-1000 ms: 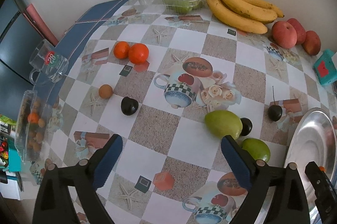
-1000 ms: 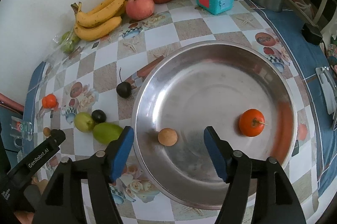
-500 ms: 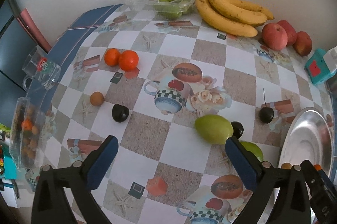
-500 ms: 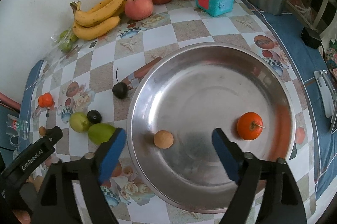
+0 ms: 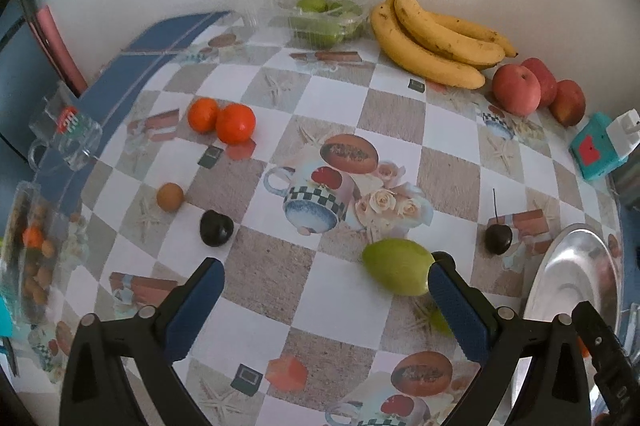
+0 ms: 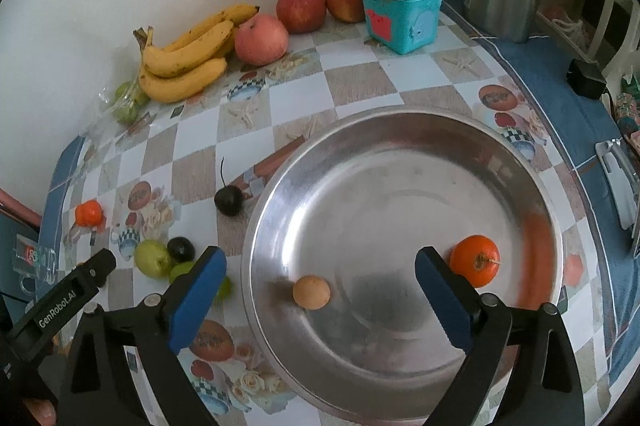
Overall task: Organize fruits
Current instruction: 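Grasp the green mango with the left tool while the right tool grasps the dark cherry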
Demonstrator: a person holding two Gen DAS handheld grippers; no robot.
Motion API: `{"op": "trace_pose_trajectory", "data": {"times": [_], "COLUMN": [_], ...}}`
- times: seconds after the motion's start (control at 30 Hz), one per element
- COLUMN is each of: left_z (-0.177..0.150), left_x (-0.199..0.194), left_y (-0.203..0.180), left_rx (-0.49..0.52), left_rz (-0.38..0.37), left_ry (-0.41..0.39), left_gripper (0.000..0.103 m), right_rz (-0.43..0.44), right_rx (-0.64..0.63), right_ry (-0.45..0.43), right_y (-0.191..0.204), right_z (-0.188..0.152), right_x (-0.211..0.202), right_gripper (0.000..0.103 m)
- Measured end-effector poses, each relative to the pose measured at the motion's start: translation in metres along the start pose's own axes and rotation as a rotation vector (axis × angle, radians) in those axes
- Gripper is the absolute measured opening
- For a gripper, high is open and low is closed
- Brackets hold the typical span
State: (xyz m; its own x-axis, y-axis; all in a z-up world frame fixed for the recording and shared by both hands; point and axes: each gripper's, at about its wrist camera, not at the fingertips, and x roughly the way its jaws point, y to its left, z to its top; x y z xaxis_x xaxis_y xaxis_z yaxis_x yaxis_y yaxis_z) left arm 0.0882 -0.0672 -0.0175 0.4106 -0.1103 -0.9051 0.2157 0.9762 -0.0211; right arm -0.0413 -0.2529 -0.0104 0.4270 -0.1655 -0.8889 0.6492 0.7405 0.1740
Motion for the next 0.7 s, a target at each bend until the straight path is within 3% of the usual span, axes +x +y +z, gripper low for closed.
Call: {"op": "trace_pose_trajectory", "data": {"times": [0.33,0.7], "left_z": [0.005,0.009], "left_x": [0.011,0.012], "left_y": [-0.001,-0.006], "left_rx": [-0.013,0.001], "left_rz": [-0.071,-0.116], "left_ry": [0.014,-0.015], "left_gripper": [0.103,0.103], "right_rz": [0.013,0.086], "right_rx": [0.009,-0.029], "right_ry": [0.015,-0.090], "right_y": [0.001,0.020], "right_z": [0.004,0.016], "right_x": [0.010,0.011], "right_gripper": [0.096,0.096]}}
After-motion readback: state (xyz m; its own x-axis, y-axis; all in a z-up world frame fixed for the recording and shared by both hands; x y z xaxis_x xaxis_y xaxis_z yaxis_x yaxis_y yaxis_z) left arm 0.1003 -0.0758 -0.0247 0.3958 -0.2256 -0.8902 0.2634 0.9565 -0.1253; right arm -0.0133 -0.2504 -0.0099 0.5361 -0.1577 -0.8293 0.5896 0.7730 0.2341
